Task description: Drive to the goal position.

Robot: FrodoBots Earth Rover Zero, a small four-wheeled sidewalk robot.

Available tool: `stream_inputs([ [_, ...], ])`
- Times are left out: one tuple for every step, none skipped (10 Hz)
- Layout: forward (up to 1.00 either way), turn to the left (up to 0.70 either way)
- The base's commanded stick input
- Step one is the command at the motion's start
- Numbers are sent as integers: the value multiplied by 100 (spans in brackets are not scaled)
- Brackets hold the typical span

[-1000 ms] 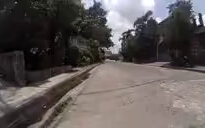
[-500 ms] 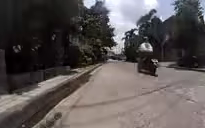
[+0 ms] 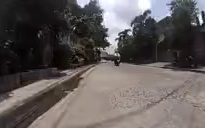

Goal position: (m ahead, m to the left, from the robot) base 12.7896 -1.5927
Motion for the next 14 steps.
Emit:
stream_inputs([
  [100,0],
  [100,0],
  [100,0],
  [100,0],
  [100,0],
  [100,0],
  [100,0],
  [100,0],
  [100,0],
  [100,0],
  [100,0],
  [100,0],
  [100,0],
  [100,0],
])
